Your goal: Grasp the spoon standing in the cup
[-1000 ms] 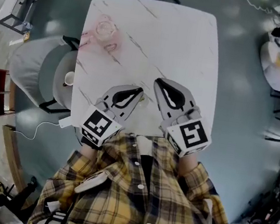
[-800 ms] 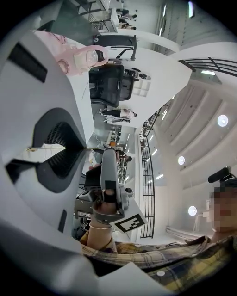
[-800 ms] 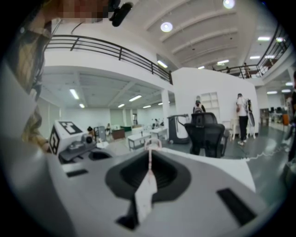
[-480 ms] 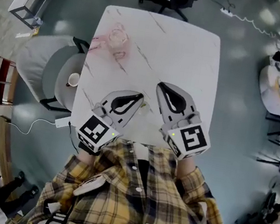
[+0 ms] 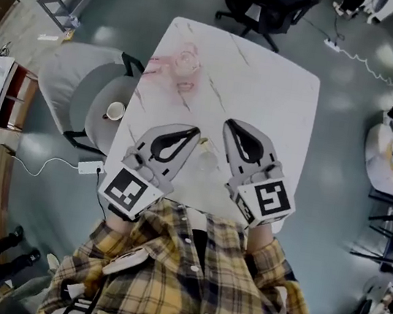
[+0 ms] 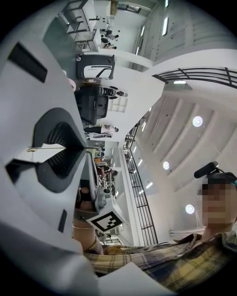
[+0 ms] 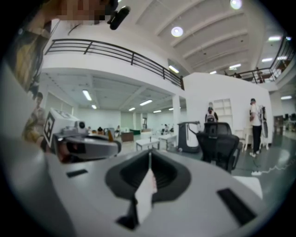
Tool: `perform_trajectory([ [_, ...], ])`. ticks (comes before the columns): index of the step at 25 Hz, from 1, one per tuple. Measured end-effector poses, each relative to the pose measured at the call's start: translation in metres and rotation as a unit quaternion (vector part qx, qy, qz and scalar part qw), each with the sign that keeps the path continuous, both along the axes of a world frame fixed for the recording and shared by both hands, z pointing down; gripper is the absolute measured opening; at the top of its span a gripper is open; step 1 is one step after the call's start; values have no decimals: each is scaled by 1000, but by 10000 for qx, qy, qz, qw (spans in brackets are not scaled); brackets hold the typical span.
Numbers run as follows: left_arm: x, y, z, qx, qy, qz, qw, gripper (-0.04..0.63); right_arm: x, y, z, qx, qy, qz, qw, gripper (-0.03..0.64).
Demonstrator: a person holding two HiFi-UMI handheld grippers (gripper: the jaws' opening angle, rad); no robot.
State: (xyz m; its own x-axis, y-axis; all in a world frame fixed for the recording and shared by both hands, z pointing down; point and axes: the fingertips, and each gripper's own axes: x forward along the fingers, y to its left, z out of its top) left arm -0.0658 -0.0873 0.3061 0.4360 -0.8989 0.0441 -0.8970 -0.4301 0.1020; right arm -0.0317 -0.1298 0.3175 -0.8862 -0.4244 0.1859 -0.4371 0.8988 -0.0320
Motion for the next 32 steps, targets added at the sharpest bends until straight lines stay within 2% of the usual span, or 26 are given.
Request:
perform_trajectory([
  [13, -34, 1, -30, 534, -535, -744, 9944, 17, -30, 5, -8, 150, 44, -342, 9993, 35],
  [28, -36, -16, -33, 1000, -1420, -852, 9811, 16, -28, 3, -14, 190, -119, -259, 9994, 35],
  [32, -29, -23, -29, 1034, -1486, -795, 9803, 15, -19, -2, -14, 201, -163, -157, 9995, 35],
])
